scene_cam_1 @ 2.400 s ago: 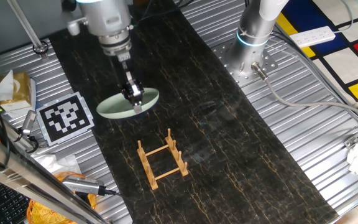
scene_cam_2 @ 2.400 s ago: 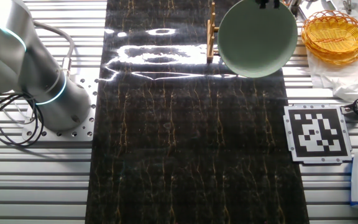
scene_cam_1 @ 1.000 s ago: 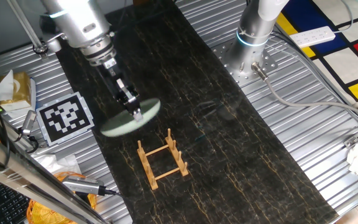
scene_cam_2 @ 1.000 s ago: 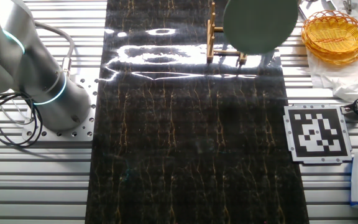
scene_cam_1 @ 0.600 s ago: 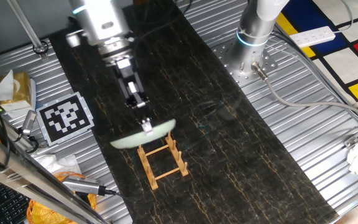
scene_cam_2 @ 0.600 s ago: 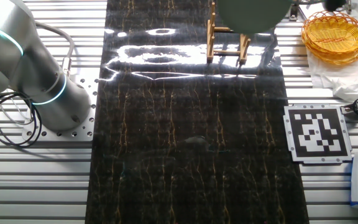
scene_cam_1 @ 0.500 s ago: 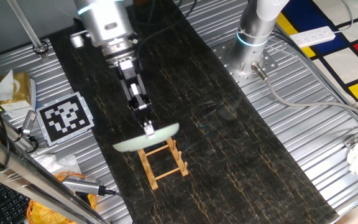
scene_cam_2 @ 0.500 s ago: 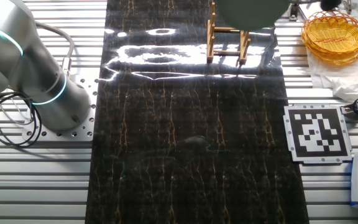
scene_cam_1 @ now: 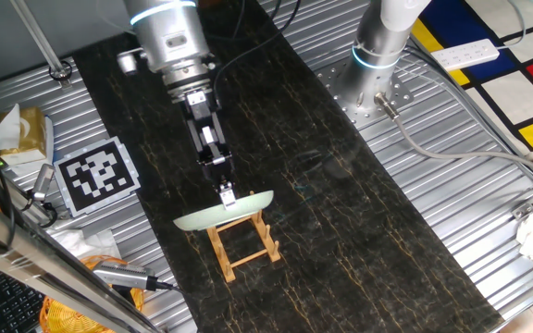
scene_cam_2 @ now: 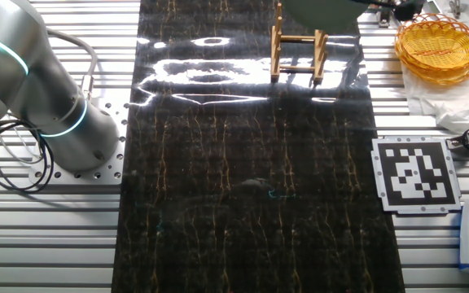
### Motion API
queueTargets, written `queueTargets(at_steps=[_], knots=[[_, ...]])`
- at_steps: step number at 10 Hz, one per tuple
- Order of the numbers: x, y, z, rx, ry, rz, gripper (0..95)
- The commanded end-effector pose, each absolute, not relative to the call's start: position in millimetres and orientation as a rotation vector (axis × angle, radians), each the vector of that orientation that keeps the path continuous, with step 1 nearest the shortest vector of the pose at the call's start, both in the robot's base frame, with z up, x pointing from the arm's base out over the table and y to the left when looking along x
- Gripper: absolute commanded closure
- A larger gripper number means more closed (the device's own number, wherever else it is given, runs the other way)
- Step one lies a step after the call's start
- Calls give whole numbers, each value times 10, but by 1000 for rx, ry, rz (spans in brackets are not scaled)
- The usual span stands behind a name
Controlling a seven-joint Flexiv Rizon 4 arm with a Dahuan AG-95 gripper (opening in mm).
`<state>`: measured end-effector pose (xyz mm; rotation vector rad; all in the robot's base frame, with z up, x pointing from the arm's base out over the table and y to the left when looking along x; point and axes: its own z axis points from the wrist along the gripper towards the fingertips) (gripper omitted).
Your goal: Put the dish on the dish rack
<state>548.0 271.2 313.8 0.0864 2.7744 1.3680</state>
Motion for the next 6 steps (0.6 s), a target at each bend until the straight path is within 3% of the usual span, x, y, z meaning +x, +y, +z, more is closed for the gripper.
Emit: queueTargets(at_steps=[1,6], knots=[[5490,2684,3109,54,2814,1319,950],[5474,2678,3015,29,2837,1312,950]])
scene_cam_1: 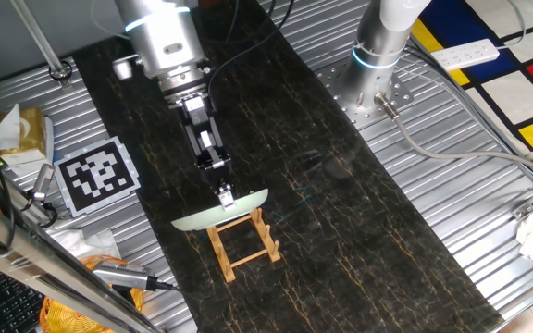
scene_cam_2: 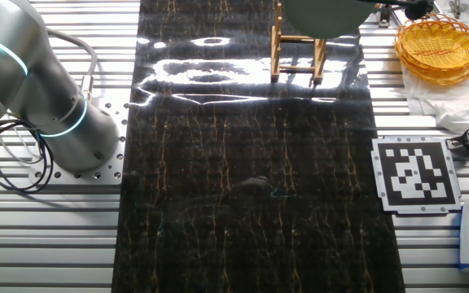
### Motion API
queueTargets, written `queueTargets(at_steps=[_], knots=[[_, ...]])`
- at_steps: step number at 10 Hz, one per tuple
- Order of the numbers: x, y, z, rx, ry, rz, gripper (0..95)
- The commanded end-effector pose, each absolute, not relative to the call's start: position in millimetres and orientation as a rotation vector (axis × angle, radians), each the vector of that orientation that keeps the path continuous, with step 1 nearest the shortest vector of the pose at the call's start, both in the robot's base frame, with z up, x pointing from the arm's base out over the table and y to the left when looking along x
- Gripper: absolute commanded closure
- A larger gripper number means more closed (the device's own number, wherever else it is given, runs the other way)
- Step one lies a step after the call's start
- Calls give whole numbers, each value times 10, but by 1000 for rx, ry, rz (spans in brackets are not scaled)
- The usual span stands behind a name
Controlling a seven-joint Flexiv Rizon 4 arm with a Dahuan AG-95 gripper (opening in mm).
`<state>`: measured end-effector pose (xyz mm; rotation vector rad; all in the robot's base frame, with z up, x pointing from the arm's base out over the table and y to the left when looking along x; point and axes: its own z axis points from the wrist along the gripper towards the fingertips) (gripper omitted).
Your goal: Put the dish on the dish rack
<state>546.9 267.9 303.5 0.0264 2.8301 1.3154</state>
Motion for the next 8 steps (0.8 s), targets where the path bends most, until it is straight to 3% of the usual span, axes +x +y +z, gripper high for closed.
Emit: queueTargets(at_steps=[1,8], knots=[[5460,2678,2964,20,2833,1312,950],[5437,2731,2957,-8,2817,1364,950]])
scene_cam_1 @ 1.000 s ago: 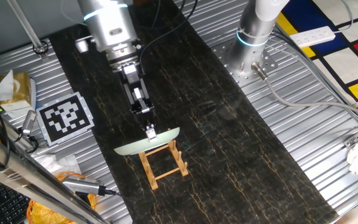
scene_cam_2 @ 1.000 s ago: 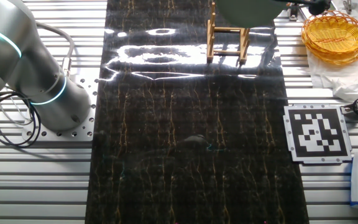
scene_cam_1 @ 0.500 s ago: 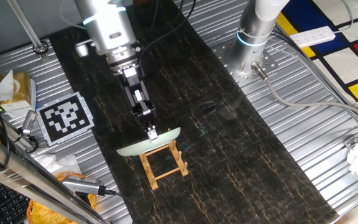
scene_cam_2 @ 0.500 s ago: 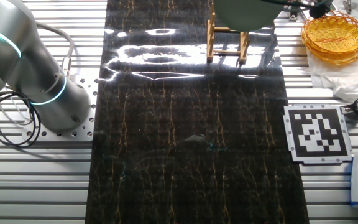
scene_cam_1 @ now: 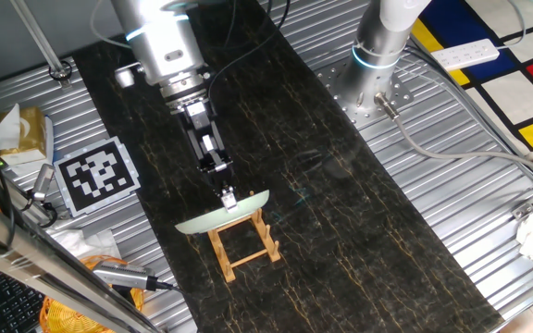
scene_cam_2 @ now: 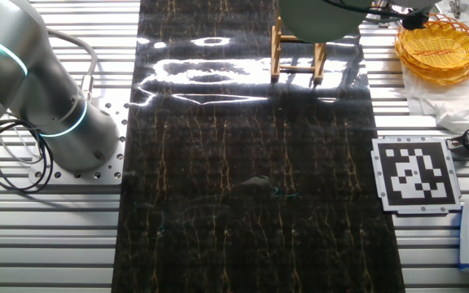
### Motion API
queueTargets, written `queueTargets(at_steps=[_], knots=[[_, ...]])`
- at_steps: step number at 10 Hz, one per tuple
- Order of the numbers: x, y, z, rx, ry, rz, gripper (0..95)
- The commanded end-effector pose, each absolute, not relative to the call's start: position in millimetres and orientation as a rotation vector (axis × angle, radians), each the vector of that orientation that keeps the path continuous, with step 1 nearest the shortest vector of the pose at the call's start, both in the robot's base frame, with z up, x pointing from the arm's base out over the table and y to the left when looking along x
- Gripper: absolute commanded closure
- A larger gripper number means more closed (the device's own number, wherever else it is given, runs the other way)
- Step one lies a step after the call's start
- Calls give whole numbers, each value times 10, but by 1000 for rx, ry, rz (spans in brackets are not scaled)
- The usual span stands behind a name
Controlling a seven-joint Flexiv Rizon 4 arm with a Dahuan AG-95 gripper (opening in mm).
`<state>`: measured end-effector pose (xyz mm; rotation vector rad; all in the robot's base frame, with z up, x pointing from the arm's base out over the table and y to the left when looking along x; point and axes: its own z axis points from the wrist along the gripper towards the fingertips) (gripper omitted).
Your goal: Put the dish on the dish rack
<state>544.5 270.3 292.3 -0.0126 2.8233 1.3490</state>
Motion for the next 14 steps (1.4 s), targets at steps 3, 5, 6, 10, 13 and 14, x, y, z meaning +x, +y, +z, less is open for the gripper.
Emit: queueTargets(at_steps=[3,5,6,10,13,14], knots=[[5432,2931,3081,28,2830,1346,950],[5375,3002,3038,49,2835,1349,950],[5339,2995,2989,38,2829,1349,950],[5326,3001,2939,21,2821,1361,950],[5316,3004,2913,28,2796,1397,950],[5315,3005,2901,30,2788,1405,950]])
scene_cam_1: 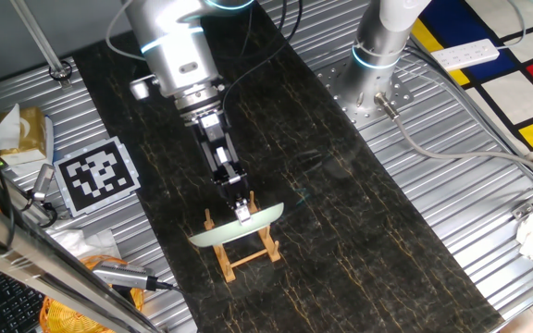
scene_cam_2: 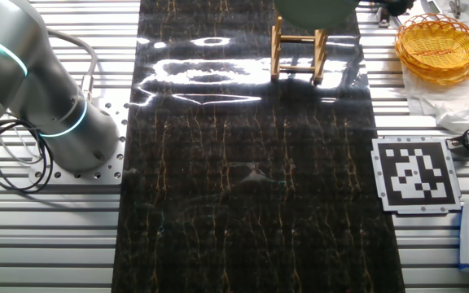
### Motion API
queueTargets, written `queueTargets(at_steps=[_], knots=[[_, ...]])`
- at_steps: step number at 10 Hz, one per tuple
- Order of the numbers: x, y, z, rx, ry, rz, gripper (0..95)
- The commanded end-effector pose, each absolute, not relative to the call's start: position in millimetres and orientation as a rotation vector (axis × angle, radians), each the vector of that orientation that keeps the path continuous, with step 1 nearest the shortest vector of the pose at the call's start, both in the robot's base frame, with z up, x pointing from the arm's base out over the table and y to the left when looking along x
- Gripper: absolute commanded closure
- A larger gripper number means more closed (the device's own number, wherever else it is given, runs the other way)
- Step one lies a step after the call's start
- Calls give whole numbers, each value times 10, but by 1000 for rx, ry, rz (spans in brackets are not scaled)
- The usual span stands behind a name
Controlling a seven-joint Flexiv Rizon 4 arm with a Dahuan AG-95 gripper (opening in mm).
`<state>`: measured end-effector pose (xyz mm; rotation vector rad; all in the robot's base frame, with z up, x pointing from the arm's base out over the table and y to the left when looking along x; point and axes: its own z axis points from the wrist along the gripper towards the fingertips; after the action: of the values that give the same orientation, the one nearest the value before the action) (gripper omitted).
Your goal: Put the dish on the dish rack
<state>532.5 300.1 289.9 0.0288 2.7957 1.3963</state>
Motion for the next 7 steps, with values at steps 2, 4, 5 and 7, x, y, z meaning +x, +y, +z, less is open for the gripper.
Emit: queueTargets(at_steps=[2,4,5,7], knots=[[5309,3012,2826,17,2755,1429,950],[5307,3014,2808,17,2762,1421,950],[5307,3014,2808,15,2761,1420,950],[5305,3014,2797,13,2764,1415,950]])
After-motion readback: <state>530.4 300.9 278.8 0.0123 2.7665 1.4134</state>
